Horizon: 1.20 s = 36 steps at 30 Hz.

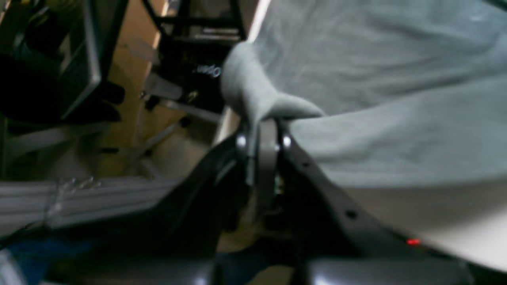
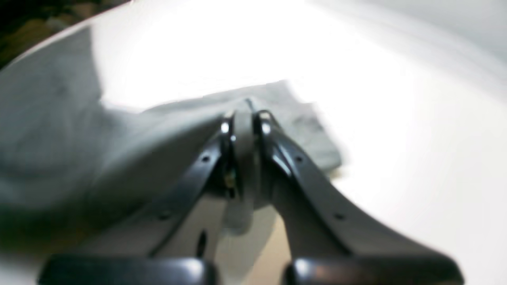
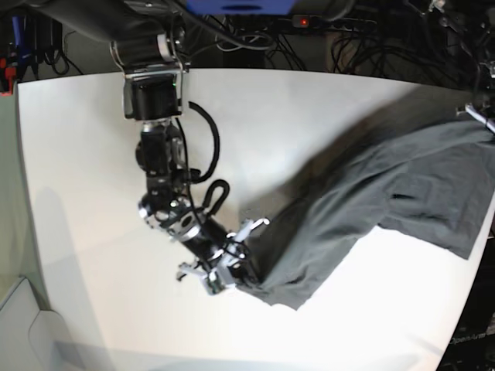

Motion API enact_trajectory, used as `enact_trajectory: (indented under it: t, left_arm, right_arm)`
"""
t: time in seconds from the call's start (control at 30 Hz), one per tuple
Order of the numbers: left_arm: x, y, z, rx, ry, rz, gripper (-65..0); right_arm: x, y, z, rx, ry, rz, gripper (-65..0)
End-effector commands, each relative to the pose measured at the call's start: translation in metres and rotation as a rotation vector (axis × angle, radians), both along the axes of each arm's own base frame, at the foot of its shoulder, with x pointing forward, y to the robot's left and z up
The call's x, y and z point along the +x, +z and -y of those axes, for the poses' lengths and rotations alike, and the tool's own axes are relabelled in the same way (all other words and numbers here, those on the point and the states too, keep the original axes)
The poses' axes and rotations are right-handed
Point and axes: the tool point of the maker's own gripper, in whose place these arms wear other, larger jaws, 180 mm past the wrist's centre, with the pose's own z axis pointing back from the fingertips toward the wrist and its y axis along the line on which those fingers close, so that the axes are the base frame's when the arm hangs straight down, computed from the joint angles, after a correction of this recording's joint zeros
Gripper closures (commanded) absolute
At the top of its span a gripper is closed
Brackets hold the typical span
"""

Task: Layout the t-shirt on the table in an organized manner, then fold the t-shirt properly
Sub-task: 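Lift the shirt with both grippers and shake it out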

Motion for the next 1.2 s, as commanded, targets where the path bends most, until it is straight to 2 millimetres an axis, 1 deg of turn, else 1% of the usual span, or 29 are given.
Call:
enact_trajectory:
  t: [0.0,0.1,0.13,0.2,0.23,0.27,0.33,0.4,0.5,0.53,0.6,0.63,0.67,0.7,0.77,0.83,0.87,0.93,1.0,1.07,1.1,1.17]
  left_arm:
    - [0.022,0.028,0.007,0.039,-0.048,0.099,-0.1]
    - [0.059,0.036,0.038,0.007,-0.131,0.164,-0.1]
    - [0.072,0.042,0.048,-0.003,-0.158,0.192,-0.1]
    - [0.098,0.056,0.068,-0.023,-0.209,0.255,-0.1]
    - [0.112,0.067,0.078,-0.032,-0.234,0.294,-0.1]
    - [0.127,0.08,0.091,-0.042,-0.267,0.34,-0.1]
    - [0.152,0.107,0.112,-0.048,-0.324,0.42,-0.1]
    - [0.174,0.139,0.133,-0.043,-0.388,0.506,-0.1]
    - [0.205,0.188,0.154,-0.073,-0.41,0.648,-0.1]
    - [0.217,0.203,0.162,-0.089,-0.421,0.685,-0.1]
    - [0.238,0.227,0.173,-0.123,-0.436,0.737,-0.1]
    - [0.245,0.241,0.177,-0.129,-0.447,0.763,-0.1]
    - [0.248,0.254,0.18,-0.128,-0.453,0.789,-0.1]
    - [0.249,0.261,0.182,-0.136,-0.453,0.808,-0.1]
    - [0.249,0.268,0.182,-0.141,-0.451,0.827,-0.1]
    - [0.245,0.271,0.178,-0.12,-0.446,0.834,-0.1]
    - [0.242,0.264,0.174,-0.105,-0.44,0.811,-0.1]
    - [0.23,0.234,0.169,-0.082,-0.43,0.748,-0.1]
    - [0.216,0.198,0.165,-0.068,-0.425,0.665,-0.1]
    - [0.205,0.17,0.162,-0.065,-0.417,0.598,-0.1]
    - [0.2,0.153,0.162,-0.073,-0.416,0.556,-0.1]
    - [0.184,0.127,0.161,-0.073,-0.411,0.493,-0.1]
  right_arm:
    - [0.012,0.043,0.004,0.053,-0.018,0.103,0.0]
    - [0.019,0.074,0.039,0.042,-0.109,0.168,0.0]
    - [0.021,0.083,0.054,0.015,-0.138,0.191,0.0]
    - [0.026,0.106,0.077,-0.021,-0.185,0.239,0.0]
    - [0.029,0.116,0.09,-0.04,-0.213,0.257,0.0]
    - [0.033,0.126,0.105,-0.06,-0.243,0.275,0.0]
    - [0.04,0.153,0.132,-0.086,-0.297,0.323,0.0]
    - [0.046,0.182,0.16,-0.106,-0.36,0.37,0.0]
    - [0.053,0.226,0.203,-0.144,-0.442,0.439,0.0]
    - [0.057,0.238,0.213,-0.155,-0.46,0.453,0.0]
    - [0.063,0.262,0.229,-0.174,-0.484,0.483,0.0]
    - [0.064,0.276,0.237,-0.184,-0.497,0.506,0.0]
    - [0.064,0.287,0.245,-0.195,-0.51,0.524,0.0]
    - [0.062,0.294,0.252,-0.208,-0.523,0.536,0.0]
    - [0.056,0.303,0.265,-0.238,-0.546,0.56,0.0]
    - [0.047,0.307,0.275,-0.248,-0.572,0.579,0.0]
    - [0.04,0.302,0.28,-0.255,-0.59,0.579,0.0]
    - [0.023,0.282,0.287,-0.294,-0.617,0.549,0.0]
    - [0.003,0.256,0.287,-0.341,-0.629,0.509,0.0]
    - [-0.012,0.23,0.275,-0.31,-0.604,0.472,0.0]
    - [-0.023,0.217,0.269,-0.288,-0.591,0.459,0.0]
    - [-0.047,0.191,0.257,-0.277,-0.565,0.423,0.0]
